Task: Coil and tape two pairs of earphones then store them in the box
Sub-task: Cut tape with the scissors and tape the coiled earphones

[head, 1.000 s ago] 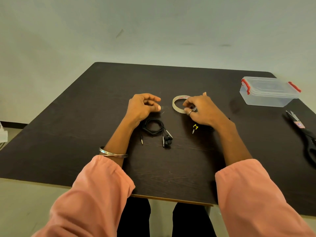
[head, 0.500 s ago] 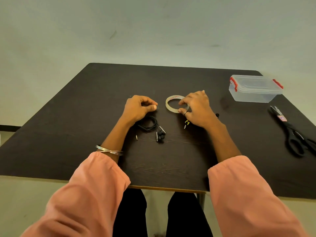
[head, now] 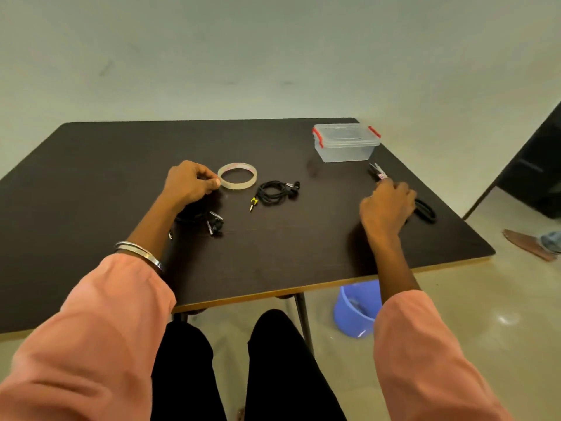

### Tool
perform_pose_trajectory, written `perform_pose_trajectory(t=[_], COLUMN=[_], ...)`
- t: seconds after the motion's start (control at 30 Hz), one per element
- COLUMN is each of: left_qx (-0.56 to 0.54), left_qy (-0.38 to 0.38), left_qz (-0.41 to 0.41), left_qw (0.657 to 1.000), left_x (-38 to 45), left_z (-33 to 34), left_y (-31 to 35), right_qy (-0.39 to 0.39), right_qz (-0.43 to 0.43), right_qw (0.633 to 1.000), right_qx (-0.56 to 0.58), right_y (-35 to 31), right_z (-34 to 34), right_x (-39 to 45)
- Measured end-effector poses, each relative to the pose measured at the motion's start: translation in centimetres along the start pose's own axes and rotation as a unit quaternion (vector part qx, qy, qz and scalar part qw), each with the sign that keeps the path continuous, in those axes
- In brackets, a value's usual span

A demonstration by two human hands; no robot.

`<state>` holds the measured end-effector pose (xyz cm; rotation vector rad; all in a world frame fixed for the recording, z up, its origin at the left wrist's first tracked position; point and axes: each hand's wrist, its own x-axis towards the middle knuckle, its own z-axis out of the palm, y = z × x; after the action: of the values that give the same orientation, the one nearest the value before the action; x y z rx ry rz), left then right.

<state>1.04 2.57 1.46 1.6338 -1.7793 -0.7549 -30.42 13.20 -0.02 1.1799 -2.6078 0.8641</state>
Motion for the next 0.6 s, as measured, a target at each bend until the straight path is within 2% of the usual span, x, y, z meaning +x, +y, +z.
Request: perform_pose_trajectory(t=[0.07,0.17,0.47,0.6], left_qx=[0.015,0.027,0.02,0.013], left_qy=[0.008,0.024,0.027,0.016], left_qz=[0.01,0.024,0.004,0.001], left_qw=[1.0,0.999,0.999,1.0], left_x=[-0.3,-1.0,-1.5,-1.5], left_z=[0.3,1.0,1.2,1.1], left_y=[0.5,1.3,1.3,1.4], right_qy=[-0.052,-0.111,-0.114,-0.08], right_qz=[0.047,0.084,0.03,0.029], right_qw=[0.995,0.986,0.99,0.996], right_qx=[-0.065,-0.092,-0.075,-0.039], right_y=[1.3,2.4,1.0,-1.1], right_z=[-0.3,-0.4,-1.7,-3.4], right_x=[0.3,0.7,-0.2,-1.6])
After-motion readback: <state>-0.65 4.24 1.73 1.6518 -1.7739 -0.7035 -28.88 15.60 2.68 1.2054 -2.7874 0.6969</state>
